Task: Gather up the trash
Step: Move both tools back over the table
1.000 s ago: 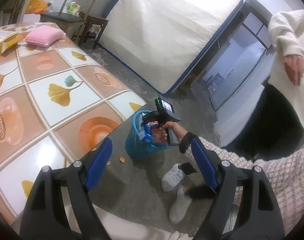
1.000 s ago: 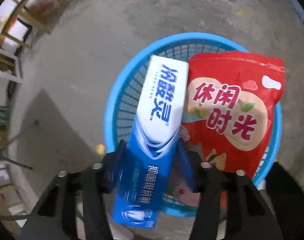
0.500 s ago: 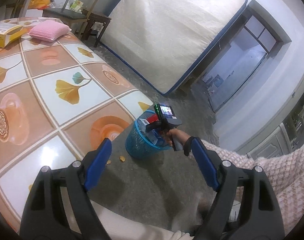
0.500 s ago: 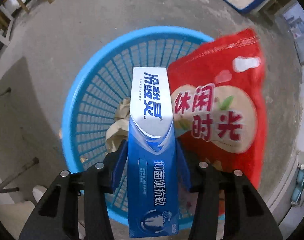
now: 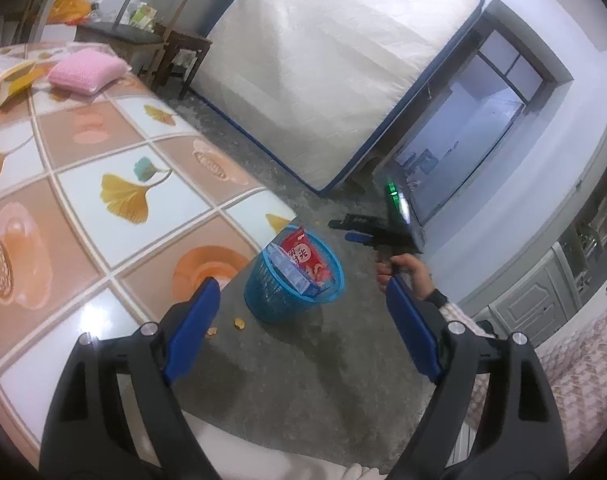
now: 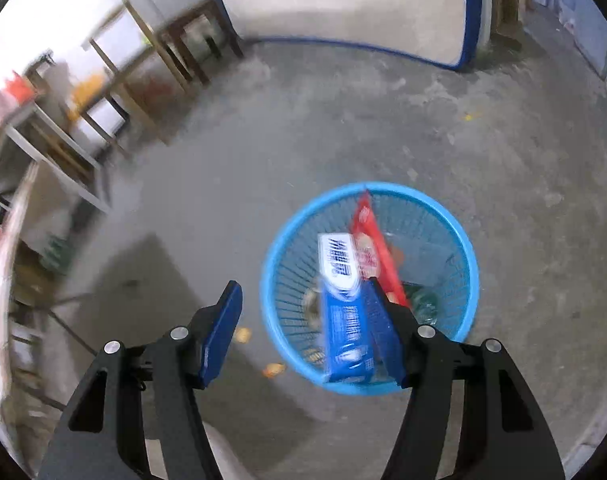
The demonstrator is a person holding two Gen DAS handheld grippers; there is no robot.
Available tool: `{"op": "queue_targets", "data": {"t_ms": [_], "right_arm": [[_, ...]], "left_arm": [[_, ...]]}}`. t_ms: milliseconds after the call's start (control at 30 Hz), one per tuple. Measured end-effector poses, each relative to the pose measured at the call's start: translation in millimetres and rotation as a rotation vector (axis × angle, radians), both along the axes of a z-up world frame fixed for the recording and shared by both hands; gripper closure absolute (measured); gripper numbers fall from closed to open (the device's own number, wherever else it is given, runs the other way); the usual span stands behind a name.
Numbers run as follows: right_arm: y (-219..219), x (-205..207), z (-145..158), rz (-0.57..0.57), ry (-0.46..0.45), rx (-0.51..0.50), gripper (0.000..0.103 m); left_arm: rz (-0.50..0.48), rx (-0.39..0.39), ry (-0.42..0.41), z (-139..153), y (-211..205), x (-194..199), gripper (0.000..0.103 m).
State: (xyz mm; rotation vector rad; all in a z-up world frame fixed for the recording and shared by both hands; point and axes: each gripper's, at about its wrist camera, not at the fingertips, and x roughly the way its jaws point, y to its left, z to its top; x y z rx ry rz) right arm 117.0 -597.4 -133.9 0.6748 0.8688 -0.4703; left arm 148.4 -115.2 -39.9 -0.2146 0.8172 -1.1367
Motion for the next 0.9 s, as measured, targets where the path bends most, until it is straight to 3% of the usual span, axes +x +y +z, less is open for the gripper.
{"op": "queue_targets", "data": {"t_ms": [67,267,367,533,600,700,833,900], "right_arm": [[22,2,28,0.041,-0.085,-0.002,0.028],[98,49,101,0.255,-0.282,0.019,0.019],[140,78,130,0.391,-0.333,0.048,0.016],[202,133,150,0.588,-0.316,0.140,0.016],[226,150,155,0.625,-0.281,0.146,0.016],[250,182,154,0.680,-0.225,0.183,0.016],[265,224,145,0.688,-0.155,0.198,0.016],[269,249,140,0.683,-0.110,0.220,0.016]], "left_arm": [[0.000,0.011,-0.023,8,1,1,0.020],[0.093,0.067,-0.110,41,25,18,0.014],[0.203,0.141,-0.148,57,48,36,0.012],[0.425,0.281,-0.181,77,94,78,0.011],[0.513,0.335,-0.164,81,110,103,0.011],[0.593,0.352,-0.120,86,131,142,0.011],[0.655,0.316,0.027,83,144,201,0.011],[0.729,0.306,0.159,72,149,236,0.011]]}}
